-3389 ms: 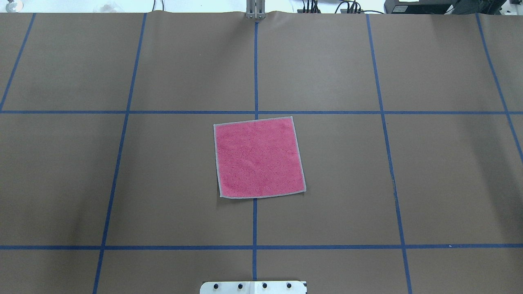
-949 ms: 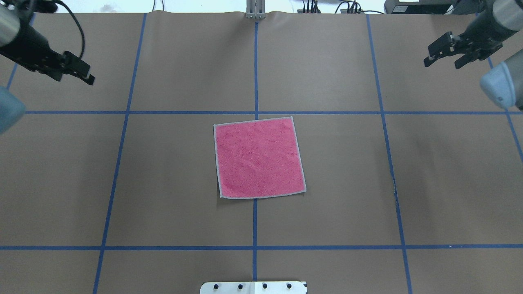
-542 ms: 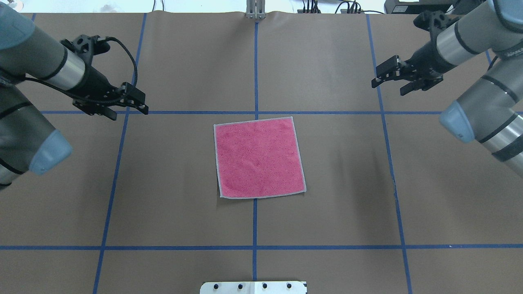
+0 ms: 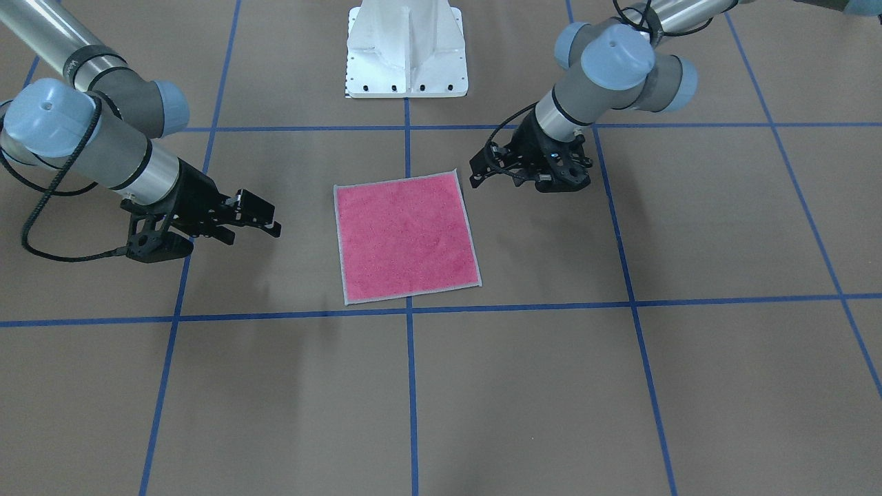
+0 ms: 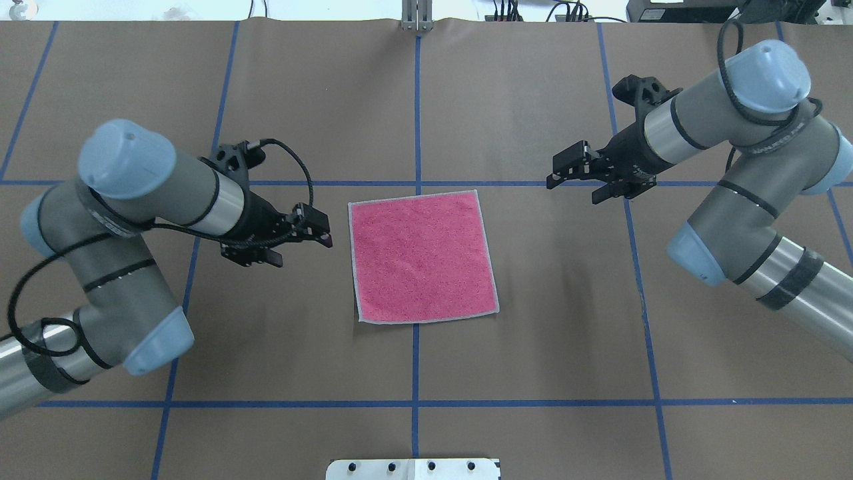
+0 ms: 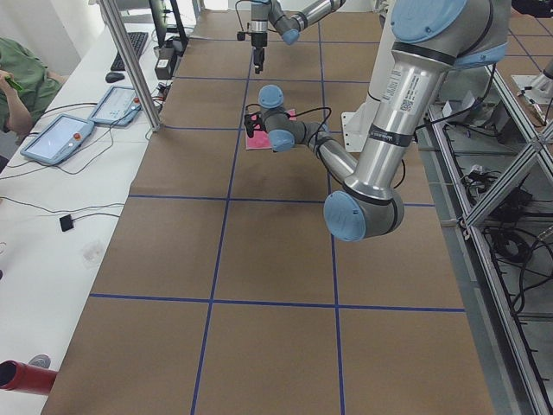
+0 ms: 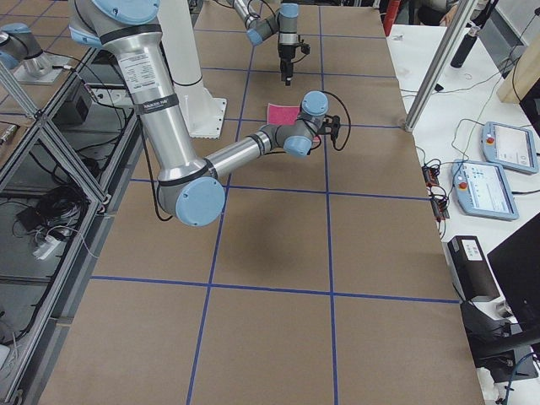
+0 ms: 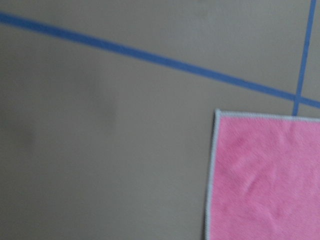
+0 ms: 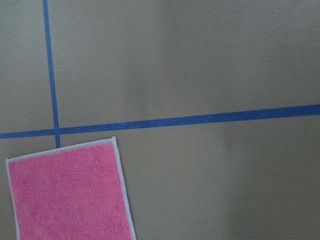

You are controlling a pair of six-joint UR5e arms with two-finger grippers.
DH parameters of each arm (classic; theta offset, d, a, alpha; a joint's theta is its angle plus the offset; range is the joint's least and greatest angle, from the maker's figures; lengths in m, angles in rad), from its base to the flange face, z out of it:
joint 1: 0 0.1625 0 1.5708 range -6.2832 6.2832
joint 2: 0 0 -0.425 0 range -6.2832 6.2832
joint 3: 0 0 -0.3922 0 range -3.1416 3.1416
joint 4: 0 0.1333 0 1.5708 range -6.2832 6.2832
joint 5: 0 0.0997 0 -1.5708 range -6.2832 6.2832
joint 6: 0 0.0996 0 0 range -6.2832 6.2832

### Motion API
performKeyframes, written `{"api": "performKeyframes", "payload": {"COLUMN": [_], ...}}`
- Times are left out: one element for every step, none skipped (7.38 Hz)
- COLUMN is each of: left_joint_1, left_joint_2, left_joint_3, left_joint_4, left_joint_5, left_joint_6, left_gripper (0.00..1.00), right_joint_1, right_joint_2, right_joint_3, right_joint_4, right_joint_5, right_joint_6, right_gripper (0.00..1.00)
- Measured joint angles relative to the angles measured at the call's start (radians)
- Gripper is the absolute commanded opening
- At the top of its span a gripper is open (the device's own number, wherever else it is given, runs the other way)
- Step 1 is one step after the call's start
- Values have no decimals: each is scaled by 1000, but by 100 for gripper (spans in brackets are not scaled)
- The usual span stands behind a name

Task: Fold towel twice with both arms
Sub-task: 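Move the left gripper to the towel's near corner while the right gripper approaches, then grasp the pink towel's near corner with the left gripper while the right gripper descends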

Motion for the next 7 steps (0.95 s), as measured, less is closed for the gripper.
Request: {"api": "performKeyframes", "payload": {"left_joint_1": [50, 86, 111, 127, 137, 143, 145], "left_joint_2": [-10, -19, -34, -53, -69, -77, -80], "left_joint_3": [2, 7, 19, 41, 64, 81, 92], "left_joint_4": [-3, -3, -3, -4, -6, -7, -7], "left_joint_5": [45, 69, 84, 103, 121, 130, 136], "left_joint_6": [-28, -53, -82, -99, -105, -107, -106], "left_gripper": [100, 98, 93, 90, 87, 86, 82], "right_joint_1": [-26, -48, -63, -74, -79, -83, -86], "right_joint_2": [3, 5, 7, 9, 10, 10, 11], "right_joint_3": [2, 6, 11, 16, 21, 25, 26], "right_joint_4": [1, 2, 2, 2, 2, 2, 2], "right_joint_5": [-11, -15, -17, -17, -17, -16, -16], "right_joint_6": [0, 2, 5, 7, 8, 9, 9], "right_gripper": [100, 100, 100, 100, 100, 100, 100]}}
